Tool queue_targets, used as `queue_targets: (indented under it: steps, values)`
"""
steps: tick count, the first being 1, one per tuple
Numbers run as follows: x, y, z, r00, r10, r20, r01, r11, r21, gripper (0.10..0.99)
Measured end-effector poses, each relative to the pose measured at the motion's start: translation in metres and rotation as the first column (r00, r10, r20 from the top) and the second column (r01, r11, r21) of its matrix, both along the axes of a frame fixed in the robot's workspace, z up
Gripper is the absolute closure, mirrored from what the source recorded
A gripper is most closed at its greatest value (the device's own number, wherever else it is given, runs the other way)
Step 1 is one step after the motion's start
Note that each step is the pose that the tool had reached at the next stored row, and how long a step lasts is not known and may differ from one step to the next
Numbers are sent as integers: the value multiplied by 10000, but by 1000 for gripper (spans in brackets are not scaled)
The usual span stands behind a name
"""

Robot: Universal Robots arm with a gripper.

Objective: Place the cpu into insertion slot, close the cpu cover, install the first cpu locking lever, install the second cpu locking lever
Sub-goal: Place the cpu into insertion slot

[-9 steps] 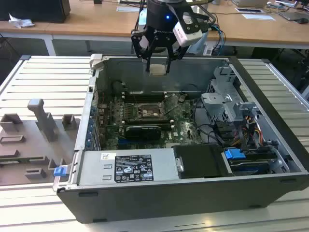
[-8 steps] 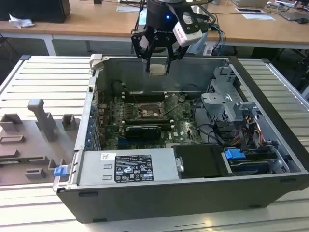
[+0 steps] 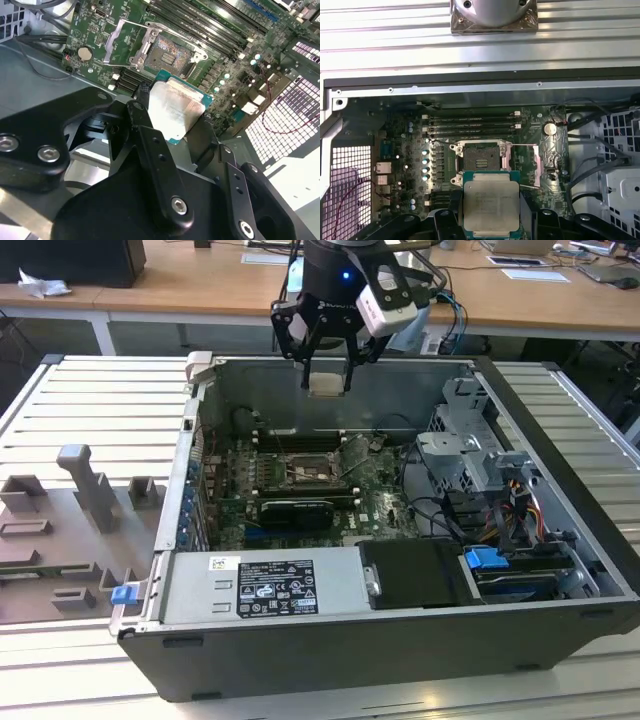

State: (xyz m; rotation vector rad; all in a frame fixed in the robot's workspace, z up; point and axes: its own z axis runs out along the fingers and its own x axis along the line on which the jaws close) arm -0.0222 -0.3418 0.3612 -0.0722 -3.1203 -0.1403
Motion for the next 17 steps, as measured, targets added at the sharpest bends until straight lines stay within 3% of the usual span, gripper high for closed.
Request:
queue_targets:
  steps: [17]
  values:
    - [-10,0,0,9996,-271,1,271,9996,0,545]
